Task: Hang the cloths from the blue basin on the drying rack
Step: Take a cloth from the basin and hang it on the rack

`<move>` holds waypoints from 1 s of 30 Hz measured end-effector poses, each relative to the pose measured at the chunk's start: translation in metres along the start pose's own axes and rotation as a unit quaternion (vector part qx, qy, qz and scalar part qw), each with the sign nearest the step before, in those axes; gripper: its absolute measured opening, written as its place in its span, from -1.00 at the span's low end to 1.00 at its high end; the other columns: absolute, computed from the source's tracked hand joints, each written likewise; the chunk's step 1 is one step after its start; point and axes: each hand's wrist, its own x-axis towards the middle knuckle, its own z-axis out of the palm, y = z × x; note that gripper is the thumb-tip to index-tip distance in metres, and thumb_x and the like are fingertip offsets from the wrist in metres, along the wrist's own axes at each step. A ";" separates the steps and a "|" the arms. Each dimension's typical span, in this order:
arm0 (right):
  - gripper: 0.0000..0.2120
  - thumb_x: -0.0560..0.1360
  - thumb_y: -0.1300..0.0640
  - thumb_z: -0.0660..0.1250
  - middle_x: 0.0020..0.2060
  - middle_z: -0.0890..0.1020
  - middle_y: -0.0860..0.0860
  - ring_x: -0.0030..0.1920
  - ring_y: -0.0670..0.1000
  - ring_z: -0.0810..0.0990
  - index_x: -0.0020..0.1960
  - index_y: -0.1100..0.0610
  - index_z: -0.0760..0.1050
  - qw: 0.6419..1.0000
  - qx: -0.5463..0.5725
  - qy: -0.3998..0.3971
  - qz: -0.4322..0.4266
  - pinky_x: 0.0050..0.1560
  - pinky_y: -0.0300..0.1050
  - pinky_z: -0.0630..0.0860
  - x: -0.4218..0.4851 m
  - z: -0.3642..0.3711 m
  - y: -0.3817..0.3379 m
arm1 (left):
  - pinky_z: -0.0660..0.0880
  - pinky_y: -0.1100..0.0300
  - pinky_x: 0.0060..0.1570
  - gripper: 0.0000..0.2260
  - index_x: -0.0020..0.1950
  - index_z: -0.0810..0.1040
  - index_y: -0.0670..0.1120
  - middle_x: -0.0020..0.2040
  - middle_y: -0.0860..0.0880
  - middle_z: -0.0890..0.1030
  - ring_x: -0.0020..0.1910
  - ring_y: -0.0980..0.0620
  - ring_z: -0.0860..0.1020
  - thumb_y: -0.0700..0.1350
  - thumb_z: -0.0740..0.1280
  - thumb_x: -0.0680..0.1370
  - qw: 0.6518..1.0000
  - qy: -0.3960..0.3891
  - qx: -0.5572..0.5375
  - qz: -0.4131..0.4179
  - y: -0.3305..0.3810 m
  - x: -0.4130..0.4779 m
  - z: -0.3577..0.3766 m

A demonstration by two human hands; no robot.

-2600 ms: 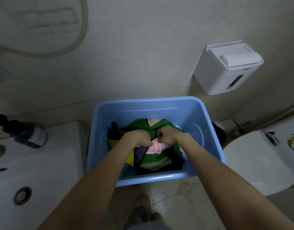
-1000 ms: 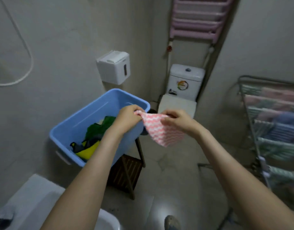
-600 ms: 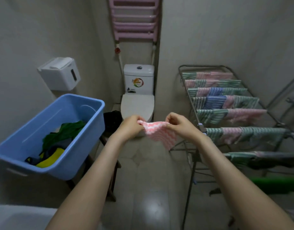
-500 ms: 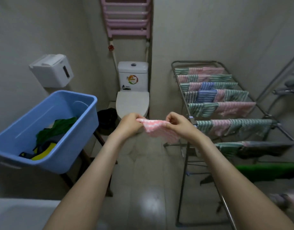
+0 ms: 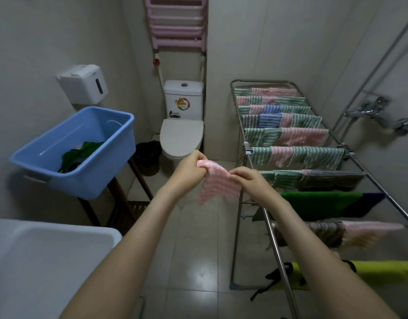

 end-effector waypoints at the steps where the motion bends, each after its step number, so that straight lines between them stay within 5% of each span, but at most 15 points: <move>1: -0.86 0.56 0.21 0.27 -0.12 0.59 -0.09 -0.04 -0.12 0.54 0.03 0.17 0.60 1.000 -0.003 0.013 -0.007 0.03 -0.22 0.43 -0.007 -0.001 -0.004 | 0.39 0.24 -0.23 -0.89 -0.01 0.48 -0.15 -0.14 -0.02 0.55 -0.18 0.10 0.48 -0.26 0.25 0.48 1.000 0.003 -0.008 0.006 0.003 -0.006 -0.001; 5: -0.86 0.57 0.21 0.24 -0.17 0.59 -0.13 -0.14 -0.25 0.51 0.00 0.16 0.59 0.999 0.003 0.046 -0.013 -0.09 -0.31 0.41 -0.044 -0.005 -0.015 | 0.57 0.12 -0.16 -0.92 -0.06 0.43 -0.16 -0.16 -0.09 0.57 -0.19 0.02 0.56 -0.30 0.22 0.49 0.996 -0.032 -0.082 0.019 0.012 -0.035 0.003; 10: -0.88 0.51 0.25 0.34 -0.08 0.59 -0.03 -0.04 -0.13 0.56 0.03 0.13 0.50 0.993 0.046 0.101 -0.030 0.02 -0.30 0.49 -0.100 -0.010 -0.026 | 0.54 0.02 -0.20 -0.84 -0.16 0.37 -0.10 -0.23 -0.09 0.53 -0.25 0.00 0.53 -0.36 0.18 0.47 0.984 -0.112 -0.138 0.033 0.026 -0.067 0.024; 15: -0.94 0.48 0.27 0.38 -0.21 0.58 -0.02 -0.17 -0.13 0.56 -0.10 0.14 0.53 0.994 0.053 0.090 0.012 -0.12 -0.24 0.52 -0.158 -0.022 -0.026 | 0.55 -0.01 -0.20 -0.92 -0.22 0.40 -0.06 -0.03 -0.14 0.64 -0.14 -0.04 0.58 -0.20 0.24 0.33 0.974 -0.174 -0.130 0.064 0.043 -0.101 0.054; 20: -0.93 0.50 0.26 0.36 -0.22 0.59 0.05 -0.21 -0.14 0.58 -0.07 0.27 0.53 0.988 0.069 0.138 0.026 -0.20 -0.29 0.52 -0.202 -0.041 -0.020 | 0.53 0.03 -0.26 -0.88 -0.23 0.39 -0.06 -0.29 -0.05 0.51 -0.32 0.02 0.52 -0.23 0.28 0.45 0.979 -0.146 -0.116 0.088 0.062 -0.131 0.080; 23: -0.89 0.51 0.22 0.35 -0.13 0.63 0.09 -0.14 -0.07 0.61 0.02 0.20 0.56 0.994 0.064 0.072 0.047 -0.13 -0.23 0.54 -0.219 -0.051 -0.014 | 0.50 0.25 -0.40 -0.85 -0.20 0.40 -0.07 -0.28 -0.02 0.51 -0.35 0.13 0.54 -0.26 0.30 0.50 0.981 -0.122 -0.113 0.099 0.073 -0.143 0.096; 27: -0.78 0.52 0.15 0.34 0.02 0.65 0.12 0.07 0.13 0.61 0.16 0.13 0.55 0.994 0.084 0.004 0.070 0.08 0.06 0.55 -0.234 -0.063 0.008 | 0.57 -0.03 -0.16 -0.82 -0.21 0.42 0.01 -0.25 0.00 0.53 -0.21 0.04 0.51 -0.23 0.37 0.41 0.984 -0.111 -0.096 0.099 0.088 -0.154 0.125; 30: -0.84 0.55 0.15 0.30 -0.03 0.64 0.14 0.00 0.10 0.63 0.10 0.17 0.55 0.994 0.083 0.014 0.070 0.04 0.03 0.56 -0.243 -0.075 0.022 | 0.55 -0.07 -0.15 -0.81 -0.24 0.42 0.05 -0.29 0.02 0.52 -0.22 0.03 0.49 -0.13 0.39 0.27 0.985 -0.108 -0.107 0.085 0.096 -0.163 0.143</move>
